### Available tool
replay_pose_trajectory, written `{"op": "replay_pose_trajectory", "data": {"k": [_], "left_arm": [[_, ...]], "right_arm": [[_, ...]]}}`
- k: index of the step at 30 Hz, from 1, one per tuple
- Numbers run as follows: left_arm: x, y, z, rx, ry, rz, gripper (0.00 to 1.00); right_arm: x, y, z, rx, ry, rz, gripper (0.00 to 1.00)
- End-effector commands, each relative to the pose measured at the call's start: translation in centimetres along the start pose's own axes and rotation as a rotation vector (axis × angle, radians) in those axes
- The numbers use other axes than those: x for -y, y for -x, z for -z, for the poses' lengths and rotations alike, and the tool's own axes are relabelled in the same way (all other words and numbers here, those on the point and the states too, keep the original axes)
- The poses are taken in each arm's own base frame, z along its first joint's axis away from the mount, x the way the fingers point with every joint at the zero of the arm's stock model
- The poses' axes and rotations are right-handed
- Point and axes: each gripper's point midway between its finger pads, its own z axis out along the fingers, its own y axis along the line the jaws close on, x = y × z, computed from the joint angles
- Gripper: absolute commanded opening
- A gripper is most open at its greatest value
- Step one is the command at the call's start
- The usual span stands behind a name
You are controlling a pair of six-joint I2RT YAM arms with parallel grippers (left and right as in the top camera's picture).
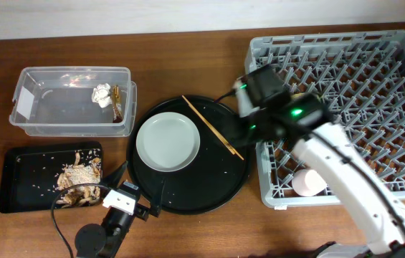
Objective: Sort waste into correct bins and load items into the dishwasher rack
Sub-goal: 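Grasp the white plate edge with the right gripper and lift it, then stand the white plate upright in the dish rack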
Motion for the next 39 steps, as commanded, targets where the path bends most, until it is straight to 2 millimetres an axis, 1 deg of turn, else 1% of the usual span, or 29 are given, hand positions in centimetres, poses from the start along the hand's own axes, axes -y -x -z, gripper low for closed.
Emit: {"op": "replay_pose_trajectory", "data": {"k": [1,2,3,4,6,7,8,9,11,12,13,14,15,16,19,21,24,25,26,28,29,30,32,33,34,35,36,37,39], "left_arm": [[0.2,-0.1,0.0,0.000,-0.009,-0.012,0.99],[0.2,-0.1,0.0,0.000,-0.009,-0.012,0.99],[0.2,-0.1,0.0,0.000,-0.009,-0.012,0.99],[0.2,-0.1,0.0,0.000,-0.009,-0.012,0.99],[0.2,-0.1,0.0,0.000,-0.009,-0.012,0.99],[0.2,-0.1,0.0,0.000,-0.009,-0.012,0.99],[0.2,-0.1,0.0,0.000,-0.009,-0.012,0.99],[0.2,-0.1,0.0,0.000,-0.009,-0.012,0.99],[0.2,-0.1,0.0,0.000,-0.009,-0.012,0.99],[0.2,-0.1,0.0,0.000,-0.009,-0.012,0.99],[0.2,-0.1,0.0,0.000,-0.009,-0.012,0.99],[0.2,-0.1,0.0,0.000,-0.009,-0.012,0.99],[0.2,-0.1,0.0,0.000,-0.009,-0.012,0.99],[0.1,-0.1,0.0,0.000,-0.009,-0.012,0.99],[0.2,-0.1,0.0,0.000,-0.009,-0.012,0.99],[0.2,-0.1,0.0,0.000,-0.009,-0.012,0.99],[0.2,-0.1,0.0,0.000,-0.009,-0.012,0.99],[0.2,-0.1,0.0,0.000,-0.009,-0.012,0.99],[0.2,-0.1,0.0,0.000,-0.009,-0.012,0.99],[0.2,-0.1,0.0,0.000,-0.009,-0.012,0.99],[0.2,-0.1,0.0,0.000,-0.009,-0.012,0.99],[0.1,-0.1,0.0,0.000,-0.009,-0.012,0.99],[0.2,-0.1,0.0,0.000,-0.009,-0.012,0.99],[0.2,-0.1,0.0,0.000,-0.009,-0.012,0.99],[0.2,-0.1,0.0,0.000,-0.009,-0.012,0.99],[0.2,-0.1,0.0,0.000,-0.009,-0.012,0.99],[0.2,-0.1,0.0,0.000,-0.009,-0.012,0.99],[0.2,-0.1,0.0,0.000,-0.009,-0.012,0.99],[0.1,-0.1,0.0,0.000,-0.009,-0.012,0.99]], "right_arm": [[-5.5,-3.6,-4.7,-0.154,0.109,-0.080,0.57],[-5.4,-4.0,-6.3,-0.160,0.068,-0.105,0.57],[-5.0,-4.1,-7.7,-0.164,0.024,-0.137,0.57],[-4.4,-4.2,-9.5,-0.172,-0.021,-0.175,0.57],[-4.4,-4.0,-12.7,-0.189,-0.025,-0.185,0.57],[-4.2,-3.7,-14.8,-0.187,-0.028,-0.194,0.56],[-4.0,-3.6,-16.0,-0.190,-0.032,-0.215,0.53],[-3.3,-3.8,-17.4,-0.205,-0.050,-0.262,0.51],[-2.2,-4.2,-19.1,-0.228,-0.076,-0.313,0.50],[-1.8,-4.5,-19.8,-0.238,-0.085,-0.318,0.50],[-1.5,-4.8,-20.4,-0.251,-0.096,-0.323,0.47],[-1.1,-5.1,-20.8,-0.262,-0.107,-0.326,0.38],[-0.9,-5.7,-21.0,-0.283,-0.121,-0.329,0.13],[-0.7,-6.0,-20.9,-0.294,-0.131,-0.330,0.04],[0.0,-5.9,-20.0,-0.289,-0.161,-0.336,0.04],[1.3,-4.5,-17.3,-0.227,-0.212,-0.340,0.04],[3.4,-1.7,-11.8,-0.070,-0.307,-0.311,0.04],[4.2,-0.2,-8.7,0.021,-0.343,-0.274,0.04],[5.2,1.2,-5.1,0.125,-0.397,-0.230,0.04],[7.5,2.9,1.6,0.309,-0.521,-0.199,0.04],[9.3,3.4,5.7,0.417,-0.620,-0.203,0.04],[10.8,3.6,9.0,0.500,-0.707,-0.225,0.04],[13.7,3.3,14.5,0.617,-0.871,-0.257,0.04],[15.3,2.9,17.2,0.665,-0.973,-0.282,0.04],[17.4,2.2,20.1,0.710,-1.106,-0.331,0.04],[18.7,1.8,21.7,0.725,-1.195,-0.359,0.04],[20.5,1.3,23.2,0.720,-1.284,-0.395,0.04],[22.4,1.0,23.6,0.683,-1.336,-0.424,0.04],[24.6,0.7,23.0,0.624,-1.367,-0.462,0.04]]}}
